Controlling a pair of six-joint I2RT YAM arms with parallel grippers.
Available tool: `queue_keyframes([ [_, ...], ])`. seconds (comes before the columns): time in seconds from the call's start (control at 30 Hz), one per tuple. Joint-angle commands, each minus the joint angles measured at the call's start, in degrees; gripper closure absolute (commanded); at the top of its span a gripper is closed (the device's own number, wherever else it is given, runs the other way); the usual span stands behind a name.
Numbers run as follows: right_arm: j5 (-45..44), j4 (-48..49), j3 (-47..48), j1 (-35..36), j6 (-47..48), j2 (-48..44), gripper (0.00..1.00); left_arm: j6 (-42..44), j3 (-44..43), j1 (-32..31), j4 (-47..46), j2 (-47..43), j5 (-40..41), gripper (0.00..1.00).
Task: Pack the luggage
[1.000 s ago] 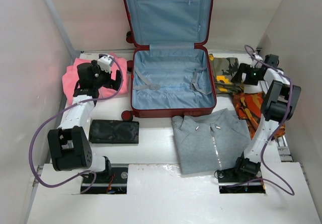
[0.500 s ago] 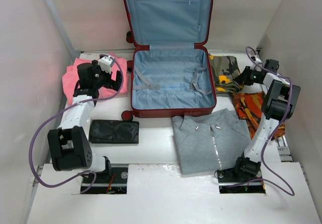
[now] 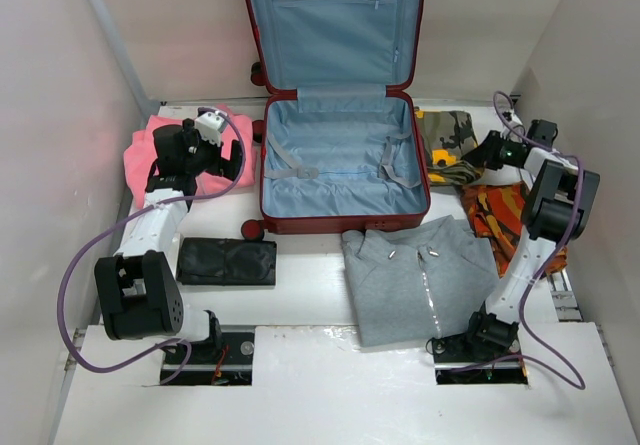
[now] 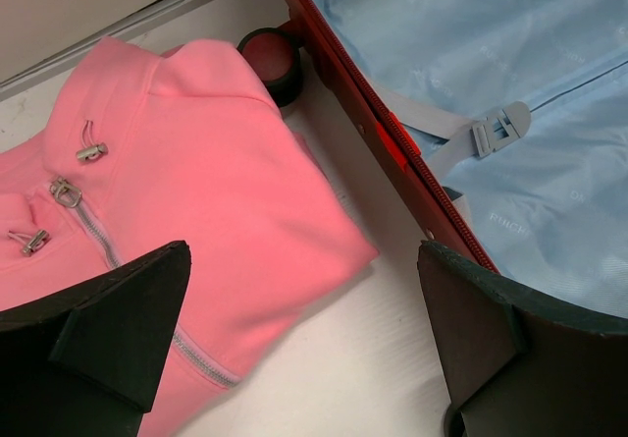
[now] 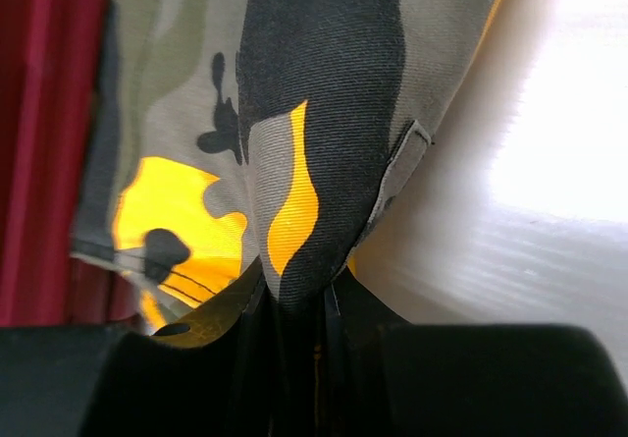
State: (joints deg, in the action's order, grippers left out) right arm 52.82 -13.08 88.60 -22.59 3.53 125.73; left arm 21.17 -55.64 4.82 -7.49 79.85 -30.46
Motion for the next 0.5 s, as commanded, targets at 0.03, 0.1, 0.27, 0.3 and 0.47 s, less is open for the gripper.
queue_keyframes([
  [0.03,8.27,3.06,-0.27,1.06,-5.11,-8.66,1.0,0.8,-1.32,-0.34,-2.01,-2.33,-1.45,0.0],
  [0.1,8.27,3.06,0.78,1.06,-5.72,-9.19,1.0,0.8,-1.32,-0.34,-2.01,-2.33,-1.45,0.0],
  [0.27,6.96,3.68,1.31,1.06,-7.74,-12.09,1.0,0.8,-1.32,-0.34,-2.53,-2.33,-1.45,0.0],
  [0.3,6.95,3.68,1.32,0.53,-7.75,-12.61,1.0,1.33,-1.32,-0.34,-2.53,-2.33,-1.45,0.0],
  [0.47,6.95,4.47,1.32,0.53,-10.12,-14.71,1.0,1.33,-1.32,-0.34,-2.53,-2.86,-0.92,0.0],
])
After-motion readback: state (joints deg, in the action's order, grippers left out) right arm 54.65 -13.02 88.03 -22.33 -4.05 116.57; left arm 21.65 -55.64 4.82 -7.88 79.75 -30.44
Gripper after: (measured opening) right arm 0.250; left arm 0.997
